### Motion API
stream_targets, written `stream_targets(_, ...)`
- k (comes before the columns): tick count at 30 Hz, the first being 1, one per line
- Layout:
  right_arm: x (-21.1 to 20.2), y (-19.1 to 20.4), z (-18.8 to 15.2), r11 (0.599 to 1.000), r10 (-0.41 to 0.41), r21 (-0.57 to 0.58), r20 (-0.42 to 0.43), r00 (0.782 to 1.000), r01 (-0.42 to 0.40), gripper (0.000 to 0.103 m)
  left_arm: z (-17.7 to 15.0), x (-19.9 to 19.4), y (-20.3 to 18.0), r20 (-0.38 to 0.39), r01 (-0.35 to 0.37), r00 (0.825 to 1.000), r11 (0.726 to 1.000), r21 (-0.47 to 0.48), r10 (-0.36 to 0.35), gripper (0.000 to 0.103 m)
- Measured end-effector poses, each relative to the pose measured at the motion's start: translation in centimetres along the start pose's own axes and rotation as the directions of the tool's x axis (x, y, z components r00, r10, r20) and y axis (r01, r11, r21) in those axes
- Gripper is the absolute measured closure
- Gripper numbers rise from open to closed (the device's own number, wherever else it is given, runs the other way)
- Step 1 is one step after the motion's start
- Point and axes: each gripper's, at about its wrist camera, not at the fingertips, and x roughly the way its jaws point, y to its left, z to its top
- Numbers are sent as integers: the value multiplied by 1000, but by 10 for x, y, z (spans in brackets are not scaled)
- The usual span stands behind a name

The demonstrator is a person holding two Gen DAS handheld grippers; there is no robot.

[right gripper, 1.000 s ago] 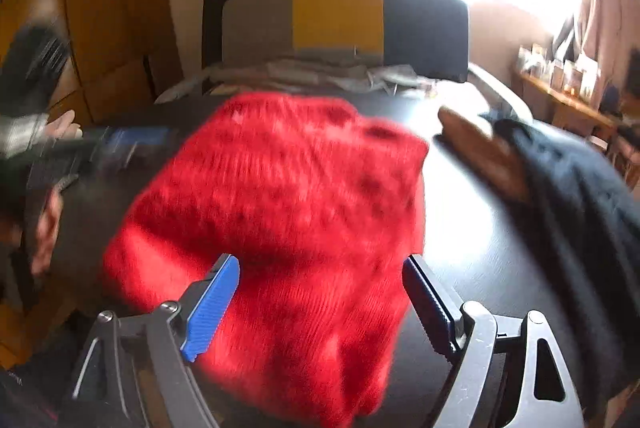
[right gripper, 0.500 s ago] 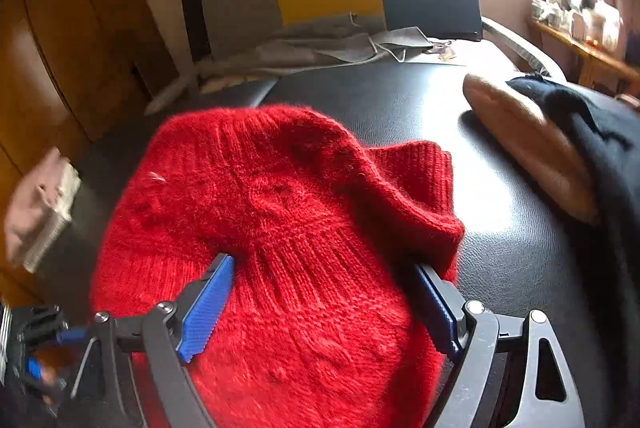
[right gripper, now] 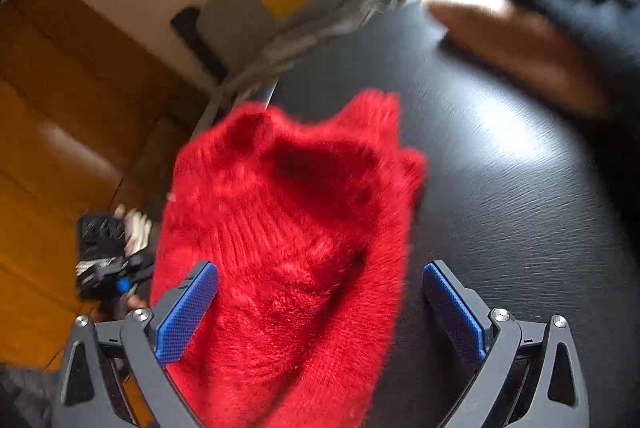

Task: Fold clothes
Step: 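Grasp the folded sweater with both grippers and lift it off the sofa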

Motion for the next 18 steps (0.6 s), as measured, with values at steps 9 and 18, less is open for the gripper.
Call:
stream_targets(9, 35, 29, -2, 997, 51, -52, 19, 999, -50, 30, -4, 12, -19, 10, 60, 998, 998, 9, -60, 66)
stream_targets(18, 63, 93, -33, 977, 207, -32, -46, 977, -209, 50, -64, -104, -12, 222, 98, 971, 994, -50, -85, 72)
